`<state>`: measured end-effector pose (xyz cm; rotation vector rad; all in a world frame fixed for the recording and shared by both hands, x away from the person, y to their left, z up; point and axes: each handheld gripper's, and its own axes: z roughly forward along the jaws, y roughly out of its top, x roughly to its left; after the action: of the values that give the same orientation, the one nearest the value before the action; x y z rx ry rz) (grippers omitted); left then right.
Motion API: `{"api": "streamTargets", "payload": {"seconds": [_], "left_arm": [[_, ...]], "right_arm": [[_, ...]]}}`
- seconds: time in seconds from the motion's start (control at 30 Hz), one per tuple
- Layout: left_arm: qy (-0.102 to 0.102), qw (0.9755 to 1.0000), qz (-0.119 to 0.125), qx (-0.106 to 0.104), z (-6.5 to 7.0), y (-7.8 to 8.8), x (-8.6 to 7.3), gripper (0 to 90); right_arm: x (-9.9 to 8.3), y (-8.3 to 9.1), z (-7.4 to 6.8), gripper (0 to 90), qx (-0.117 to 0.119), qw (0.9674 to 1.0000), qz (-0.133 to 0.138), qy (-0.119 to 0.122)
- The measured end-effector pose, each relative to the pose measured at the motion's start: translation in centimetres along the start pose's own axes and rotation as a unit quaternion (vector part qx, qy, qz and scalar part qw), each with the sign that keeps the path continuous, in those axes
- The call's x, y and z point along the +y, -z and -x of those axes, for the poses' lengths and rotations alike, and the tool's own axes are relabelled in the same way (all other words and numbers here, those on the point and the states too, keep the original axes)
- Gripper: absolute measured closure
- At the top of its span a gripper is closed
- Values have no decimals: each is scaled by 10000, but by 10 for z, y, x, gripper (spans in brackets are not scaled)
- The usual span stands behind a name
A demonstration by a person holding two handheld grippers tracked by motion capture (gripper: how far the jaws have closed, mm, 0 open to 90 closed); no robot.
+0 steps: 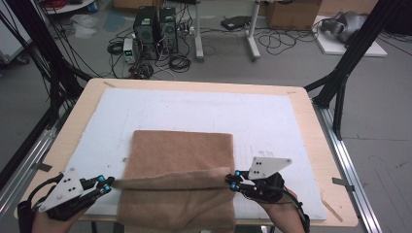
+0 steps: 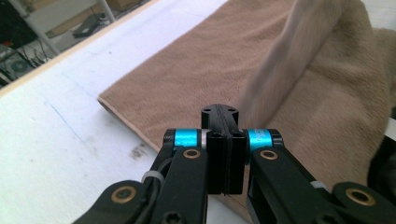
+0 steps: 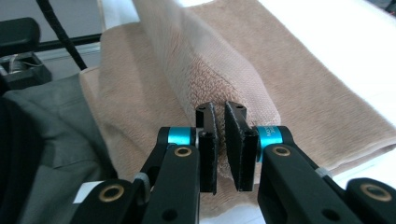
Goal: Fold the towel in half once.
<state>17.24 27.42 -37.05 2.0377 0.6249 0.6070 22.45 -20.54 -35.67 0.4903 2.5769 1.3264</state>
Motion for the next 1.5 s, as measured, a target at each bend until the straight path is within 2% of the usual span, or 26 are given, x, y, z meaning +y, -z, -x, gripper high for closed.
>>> {"api": "streamTargets", "payload": {"seconds": [0.07, 0.17, 0.4, 0.47, 0.6, 0.9, 1.03, 1.17, 1.3, 1.4, 1.47, 1.5], "left_arm": [[13, 9999, -18, -108, 2, 0, -5, 894], [66, 9999, -66, -145, 2, -4, -8, 853], [171, 9994, -74, -307, 0, -21, -11, 783], [202, 9992, -59, -327, 0, -26, -11, 776], [201, 9992, -67, -337, 0, -31, -10, 767], [165, 9994, -92, -288, -8, -39, -6, 726], [235, 9993, -151, -231, -19, -52, -3, 670], [393, 9990, -199, -99, -36, -72, 1, 586], [602, 9978, -263, -29, -57, -96, 7, 572], [720, 9966, -374, 128, -71, -112, 12, 542], [725, 9959, -459, 294, -80, -122, 13, 527], [807, 9946, -555, 353, -86, -129, 12, 510]], "right_arm": [[-4, -1, -2, 785, 94, 9999, 10, -80], [-9, -2, -3, 730, 165, 9996, 46, -205], [-24, 4, -2, 669, 65, 9989, 166, -424], [-27, 6, -4, 666, 108, 9987, 189, -469], [-30, 9, -3, 653, 51, 9985, 210, -505], [-26, 7, 7, 603, -68, 9983, 227, -525], [-24, -2, 24, 553, -159, 9979, 129, -619], [-20, -17, 49, 500, -376, 9969, 21, -687], [-11, -35, 77, 473, -570, 9958, -93, -710], [-7, -49, 96, 443, -672, 9947, -180, -751], [-5, -57, 106, 422, -801, 9939, -241, -717], [-6, -61, 110, 417, -833, 9933, -284, -747]]}}
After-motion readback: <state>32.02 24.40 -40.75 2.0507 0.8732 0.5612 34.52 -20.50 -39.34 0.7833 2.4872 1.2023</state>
